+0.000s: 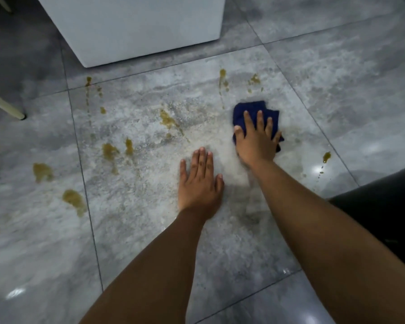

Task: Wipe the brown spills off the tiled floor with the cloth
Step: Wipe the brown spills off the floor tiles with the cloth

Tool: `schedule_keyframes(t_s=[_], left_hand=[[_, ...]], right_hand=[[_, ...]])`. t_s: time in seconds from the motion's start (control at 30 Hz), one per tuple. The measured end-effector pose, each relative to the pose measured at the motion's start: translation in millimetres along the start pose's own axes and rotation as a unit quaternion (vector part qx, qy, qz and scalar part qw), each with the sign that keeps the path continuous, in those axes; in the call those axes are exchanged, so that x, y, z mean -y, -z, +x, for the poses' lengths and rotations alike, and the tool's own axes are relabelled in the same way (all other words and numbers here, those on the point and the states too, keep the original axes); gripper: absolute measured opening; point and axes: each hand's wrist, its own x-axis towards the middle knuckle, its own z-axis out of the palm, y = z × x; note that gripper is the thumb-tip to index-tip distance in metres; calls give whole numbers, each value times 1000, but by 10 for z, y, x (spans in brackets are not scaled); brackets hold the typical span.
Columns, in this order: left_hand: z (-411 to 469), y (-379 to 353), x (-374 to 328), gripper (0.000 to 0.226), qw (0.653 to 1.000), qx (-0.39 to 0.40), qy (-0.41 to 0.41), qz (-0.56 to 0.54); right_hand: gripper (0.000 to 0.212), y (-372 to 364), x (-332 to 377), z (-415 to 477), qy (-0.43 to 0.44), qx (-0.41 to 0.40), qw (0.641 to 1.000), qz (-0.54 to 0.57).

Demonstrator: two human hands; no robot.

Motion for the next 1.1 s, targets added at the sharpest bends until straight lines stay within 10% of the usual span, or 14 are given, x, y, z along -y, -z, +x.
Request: schedule_keyframes(t_s=[0.27, 0.5, 0.73, 0.97, 1.1], left_hand=[[-11, -19, 7, 65, 1000, 0, 2, -1], [-8, -2, 15, 68, 1000, -3, -1, 6], [-10, -3, 8, 65, 1000, 0, 2, -4], [-8, -6, 13, 67, 1000, -4, 0, 2], [-7, 11, 11, 63, 1000, 8, 1, -12]], right_hand=[[58, -16, -565, -462, -225, -67, 971, 52], [58, 3, -481, -285, -115, -33, 993, 3], [66, 106, -985, -401, -346, -57, 935, 46], [66, -120, -456, -612, -182, -55, 982, 15], [64, 26, -856, -526, -264, -70, 961, 31]])
